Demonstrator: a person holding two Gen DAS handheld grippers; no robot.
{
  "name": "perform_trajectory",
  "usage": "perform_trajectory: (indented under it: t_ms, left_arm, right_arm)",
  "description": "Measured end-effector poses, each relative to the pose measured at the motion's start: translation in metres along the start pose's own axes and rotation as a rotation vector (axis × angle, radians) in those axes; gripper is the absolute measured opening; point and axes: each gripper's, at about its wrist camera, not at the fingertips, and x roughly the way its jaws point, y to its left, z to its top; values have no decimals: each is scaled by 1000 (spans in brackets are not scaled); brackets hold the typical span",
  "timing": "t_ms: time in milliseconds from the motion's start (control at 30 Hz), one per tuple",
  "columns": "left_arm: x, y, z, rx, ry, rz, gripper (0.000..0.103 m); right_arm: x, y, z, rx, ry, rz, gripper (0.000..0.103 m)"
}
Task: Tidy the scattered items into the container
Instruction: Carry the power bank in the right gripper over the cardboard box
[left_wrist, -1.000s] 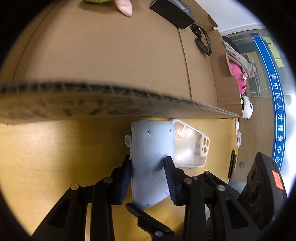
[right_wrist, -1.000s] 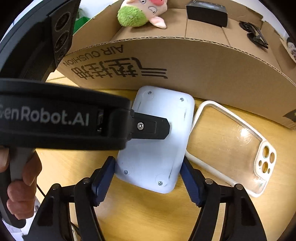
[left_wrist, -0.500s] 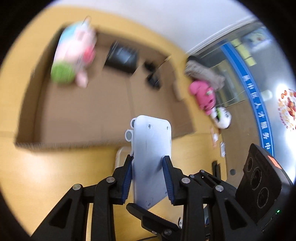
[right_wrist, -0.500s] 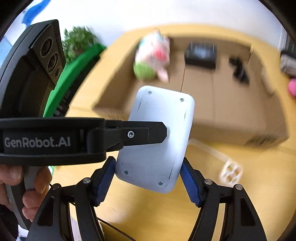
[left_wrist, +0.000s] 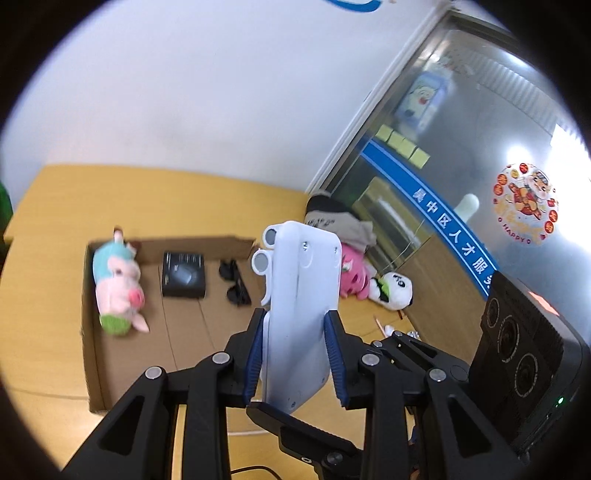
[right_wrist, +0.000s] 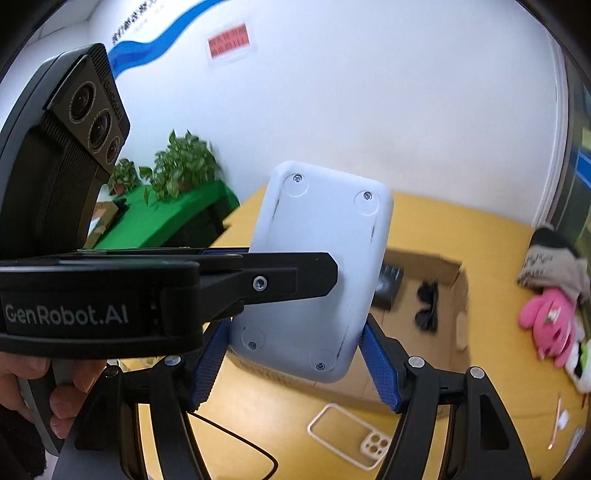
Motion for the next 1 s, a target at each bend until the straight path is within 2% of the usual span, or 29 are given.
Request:
perform_trajectory:
  t_ms: [100,200,433,700,1000]
  left_arm:
    - [-10,-12,4,27,-21,-14,29]
    - [-14,-19,4,47,-25,7,29]
    - [-12,-5,2,18,-8,12,29]
    - [-2,22,1,-29,21,-3,29]
    - [18,64,2,-88,73,-8,29]
  right_arm:
    - [-9,1,9,-14,-35,-4,74]
    - [-28,11,13,-20,-64,-11,71]
    - [-31,16,11,-17,-41,9,70]
    - [-11,14,17,-8,2,18,70]
    - [36,8,21,14,72,31,70]
